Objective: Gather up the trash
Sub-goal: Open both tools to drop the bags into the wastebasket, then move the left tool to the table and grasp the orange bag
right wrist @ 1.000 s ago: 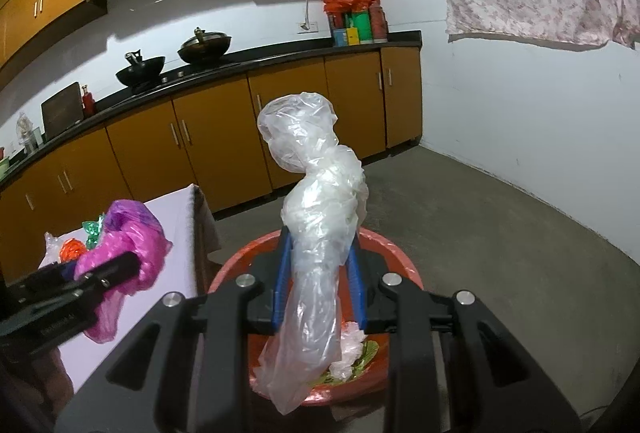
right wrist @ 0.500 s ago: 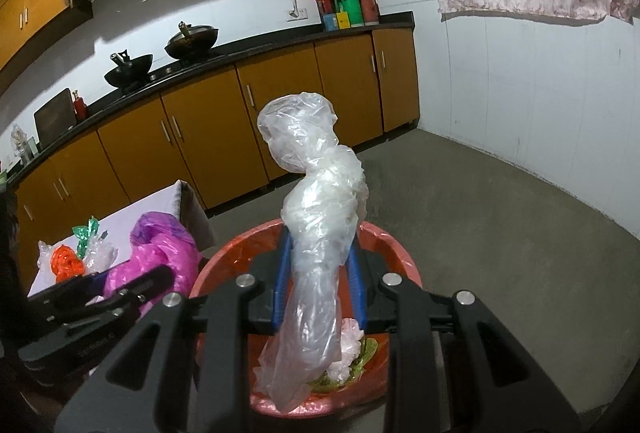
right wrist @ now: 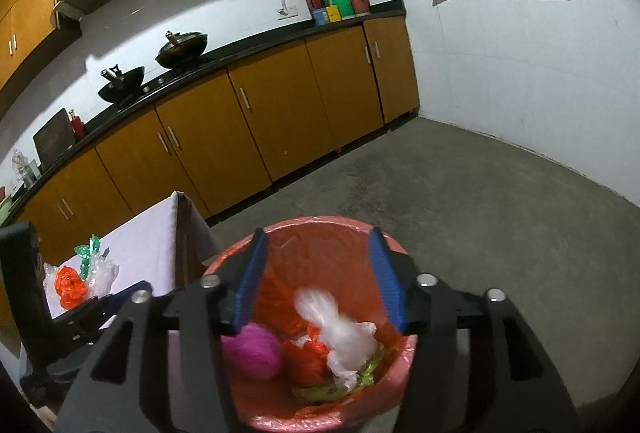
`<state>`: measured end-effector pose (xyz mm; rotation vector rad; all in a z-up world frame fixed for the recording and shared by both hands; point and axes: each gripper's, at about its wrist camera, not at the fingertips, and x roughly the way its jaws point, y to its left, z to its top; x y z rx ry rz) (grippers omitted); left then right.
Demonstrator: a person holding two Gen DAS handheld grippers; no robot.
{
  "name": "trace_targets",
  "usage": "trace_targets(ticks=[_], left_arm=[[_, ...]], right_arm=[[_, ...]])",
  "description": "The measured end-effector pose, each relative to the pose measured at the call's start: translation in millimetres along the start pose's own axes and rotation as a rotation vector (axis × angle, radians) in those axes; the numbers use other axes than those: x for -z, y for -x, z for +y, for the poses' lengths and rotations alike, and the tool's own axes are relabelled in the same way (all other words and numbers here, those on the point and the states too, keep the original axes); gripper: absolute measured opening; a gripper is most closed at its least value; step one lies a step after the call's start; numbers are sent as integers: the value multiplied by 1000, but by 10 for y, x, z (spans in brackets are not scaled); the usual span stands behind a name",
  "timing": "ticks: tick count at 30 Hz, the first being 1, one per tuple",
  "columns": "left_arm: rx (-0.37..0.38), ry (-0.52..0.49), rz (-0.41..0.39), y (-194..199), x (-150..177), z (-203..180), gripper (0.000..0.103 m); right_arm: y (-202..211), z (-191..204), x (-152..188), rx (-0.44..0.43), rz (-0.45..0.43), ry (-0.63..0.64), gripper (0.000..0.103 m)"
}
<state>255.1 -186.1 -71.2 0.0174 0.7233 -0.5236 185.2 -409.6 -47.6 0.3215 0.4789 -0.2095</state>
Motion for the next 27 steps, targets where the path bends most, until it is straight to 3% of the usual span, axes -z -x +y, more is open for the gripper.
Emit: trace_targets(ticks=[4, 18, 21, 27], left_arm=[[-30, 36, -6, 95, 55, 172, 78], [-207, 122, -86, 661, 284, 727, 84], [-257, 157, -99, 768, 345, 910, 85], [-426, 232, -124, 983, 431, 1444, 89]], right_arm=[[54, 23, 40, 27, -18, 22, 75], [123, 491, 205, 15, -22, 133, 89], [141, 596, 235, 13, -29, 152, 91], [178, 884, 285, -10, -50, 205, 94]])
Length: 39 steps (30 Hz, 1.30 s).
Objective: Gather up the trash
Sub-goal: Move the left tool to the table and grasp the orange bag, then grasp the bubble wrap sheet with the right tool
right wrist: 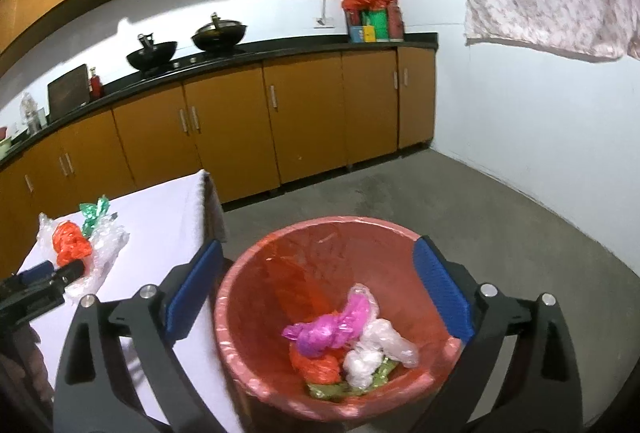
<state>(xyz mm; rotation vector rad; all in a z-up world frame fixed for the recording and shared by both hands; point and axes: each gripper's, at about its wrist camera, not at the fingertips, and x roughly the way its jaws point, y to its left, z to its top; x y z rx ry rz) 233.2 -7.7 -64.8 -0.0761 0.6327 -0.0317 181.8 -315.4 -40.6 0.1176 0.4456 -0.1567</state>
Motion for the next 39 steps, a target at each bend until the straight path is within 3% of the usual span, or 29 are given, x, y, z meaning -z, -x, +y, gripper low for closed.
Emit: trace_targets(ticks=[4, 9, 16, 22, 30, 39], left_arm=[[-87, 97, -12, -94, -133, 422, 89], [-121, 198, 18, -329, -284, 769, 87], [-127, 193, 76, -706, -425, 840, 87], [-115, 202, 141, -916, -343, 894, 66], [-72, 154, 107, -827, -290, 847, 29], [-44, 137, -17, -349, -340, 982, 27]], right_arm=[[-31, 210, -9, -43, 7, 10, 95], [-99, 475, 22, -102, 30, 9, 95], [-222, 844, 119, -152, 69, 51, 95], [-308, 1013, 186, -168, 94, 88, 95], [-388, 1108, 199, -186, 119, 88, 95], [-441, 1380, 199, -240, 129, 108, 94]])
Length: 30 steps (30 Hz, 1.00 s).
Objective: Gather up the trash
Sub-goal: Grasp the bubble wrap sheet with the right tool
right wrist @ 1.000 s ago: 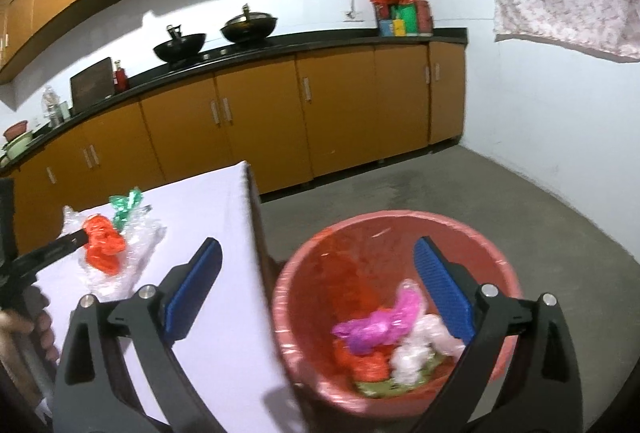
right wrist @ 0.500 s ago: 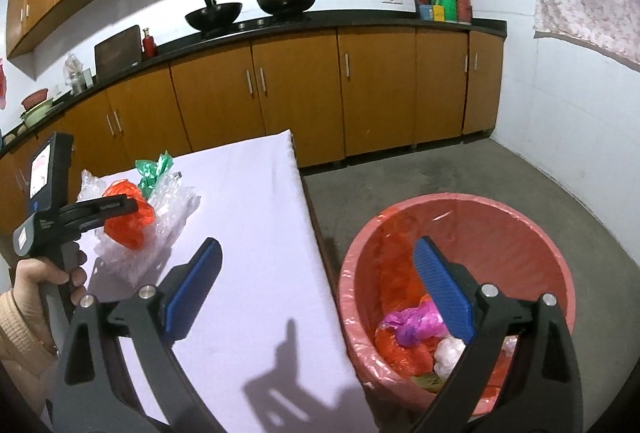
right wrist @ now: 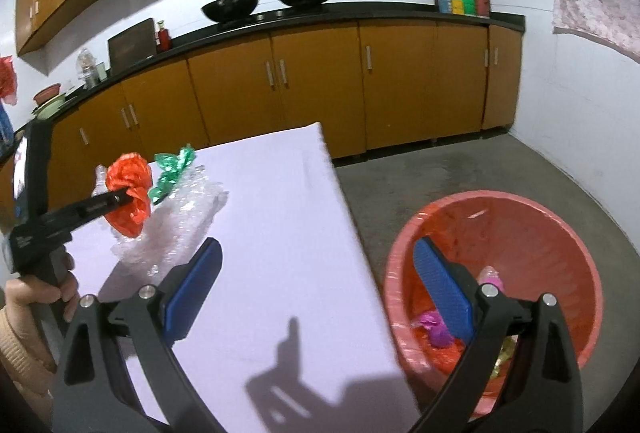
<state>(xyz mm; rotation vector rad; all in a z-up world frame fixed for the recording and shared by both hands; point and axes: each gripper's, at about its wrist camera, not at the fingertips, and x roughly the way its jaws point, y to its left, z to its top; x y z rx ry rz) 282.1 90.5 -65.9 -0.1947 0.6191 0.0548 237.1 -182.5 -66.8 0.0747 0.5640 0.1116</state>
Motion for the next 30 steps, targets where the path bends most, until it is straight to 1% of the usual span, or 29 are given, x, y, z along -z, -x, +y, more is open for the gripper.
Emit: trace_targets(ticks=[3, 5, 7, 10, 12, 15, 18, 24, 27, 29, 30], left_arm=[[-12, 0, -55, 232, -22, 161, 27], [-37, 1, -84, 367, -19, 317, 27], [-80, 1, -106, 457, -5, 494, 27], [-134, 18, -115, 541, 25, 754, 27], [-144, 49, -111, 559, 41, 908, 27], [-142, 86, -110, 594, 66, 1073, 27], [-133, 84, -117, 638, 89, 1135, 27], [-116, 89, -112, 654, 142, 1195, 27], [-109, 90, -105, 640, 153, 1201, 27], [-106, 89, -103, 634, 153, 1206, 27], [-103, 91, -101, 628, 155, 1209, 27]], right_arm=[[-69, 149, -11, -29, 9, 19, 94], [-144, 280, -33, -65, 16, 22, 93], [-229, 400, -52, -93, 31, 22, 82], [-431, 625, -69, -141, 84, 33, 72], [-563, 768, -80, -167, 114, 40, 69], [-781, 969, -96, -196, 161, 33, 68], [-968, 1121, -108, -197, 193, 37, 68], [-1352, 1340, -88, -156, 254, 71, 68], [-1465, 1380, -33, -136, 287, 76, 68], [-1511, 1378, -1, -131, 304, 74, 62], [-1540, 1379, 21, -132, 316, 73, 51]])
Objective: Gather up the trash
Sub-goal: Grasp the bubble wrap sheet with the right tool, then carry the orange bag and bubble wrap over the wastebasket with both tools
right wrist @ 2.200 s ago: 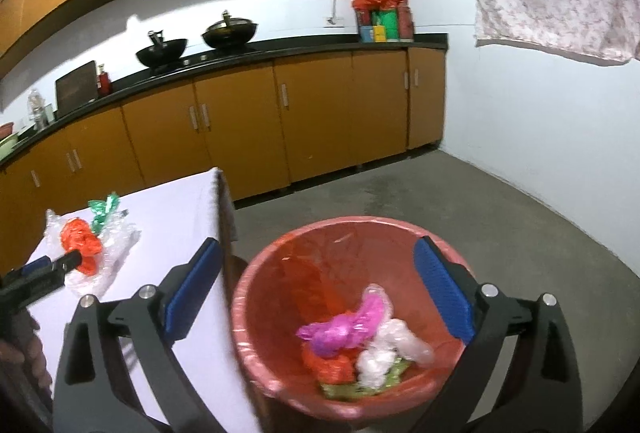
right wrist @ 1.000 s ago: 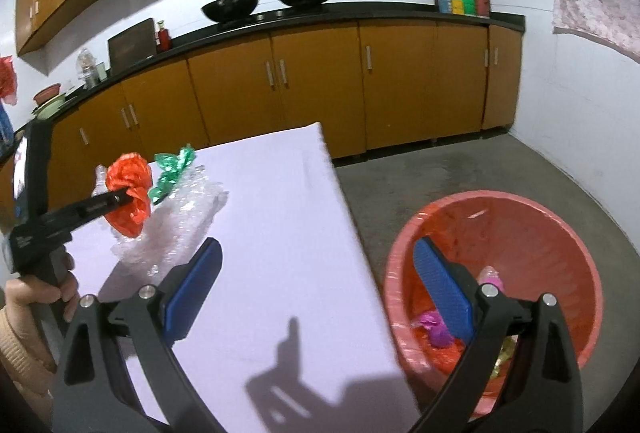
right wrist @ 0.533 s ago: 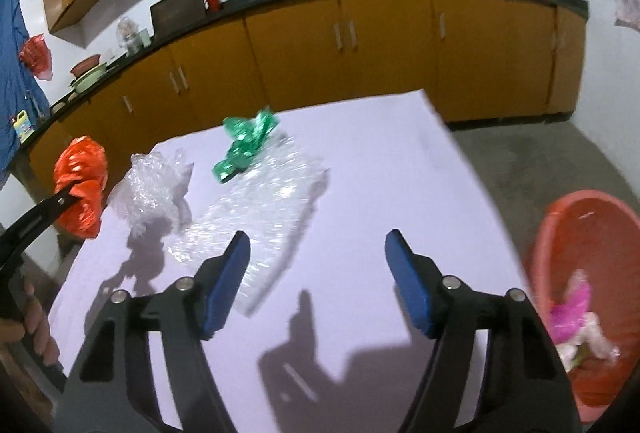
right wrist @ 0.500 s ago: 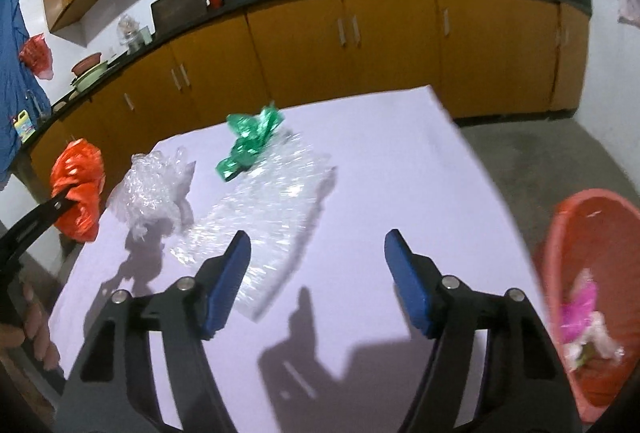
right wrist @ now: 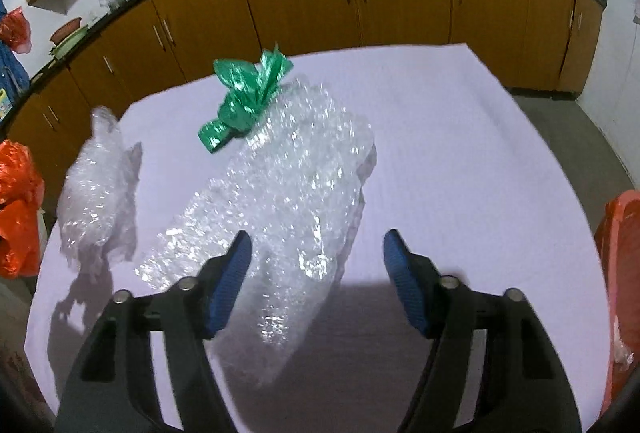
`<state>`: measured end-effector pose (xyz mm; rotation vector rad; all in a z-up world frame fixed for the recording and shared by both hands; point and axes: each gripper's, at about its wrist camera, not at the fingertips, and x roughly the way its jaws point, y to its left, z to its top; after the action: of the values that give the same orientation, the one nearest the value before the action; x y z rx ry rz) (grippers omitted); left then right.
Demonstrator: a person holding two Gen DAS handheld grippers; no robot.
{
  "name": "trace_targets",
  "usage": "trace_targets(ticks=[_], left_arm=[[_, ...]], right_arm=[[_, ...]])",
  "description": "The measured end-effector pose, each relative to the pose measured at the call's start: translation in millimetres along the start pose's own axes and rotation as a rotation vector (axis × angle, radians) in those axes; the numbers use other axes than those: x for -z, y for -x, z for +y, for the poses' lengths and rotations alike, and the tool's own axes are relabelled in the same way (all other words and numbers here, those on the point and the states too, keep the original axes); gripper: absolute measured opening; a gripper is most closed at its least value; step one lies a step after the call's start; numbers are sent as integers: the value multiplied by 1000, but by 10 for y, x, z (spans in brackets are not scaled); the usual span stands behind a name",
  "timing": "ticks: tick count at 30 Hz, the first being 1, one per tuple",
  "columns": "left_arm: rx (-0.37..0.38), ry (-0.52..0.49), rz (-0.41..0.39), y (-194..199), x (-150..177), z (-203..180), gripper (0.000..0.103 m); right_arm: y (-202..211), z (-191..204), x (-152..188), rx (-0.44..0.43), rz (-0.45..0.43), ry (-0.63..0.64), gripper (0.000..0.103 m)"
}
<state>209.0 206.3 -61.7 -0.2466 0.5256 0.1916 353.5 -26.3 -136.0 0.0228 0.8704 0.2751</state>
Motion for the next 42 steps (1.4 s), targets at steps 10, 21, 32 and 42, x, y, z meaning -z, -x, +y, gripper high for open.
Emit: trace_targets(ticks=[10, 21, 32, 42], left_arm=[[22, -3, 16, -14, 34, -102, 27], [78, -43, 10, 112, 62, -417, 27], [155, -95, 1, 297, 118, -918, 27], [238, -135, 3, 430, 170, -1360, 27]], right_arm=[[126, -72, 73, -12, -14, 10, 13], [841, -332, 202, 71, -163, 71, 11], [1605, -664, 339, 149, -297, 82, 11], [2101, -1069, 506, 215, -354, 20, 11]])
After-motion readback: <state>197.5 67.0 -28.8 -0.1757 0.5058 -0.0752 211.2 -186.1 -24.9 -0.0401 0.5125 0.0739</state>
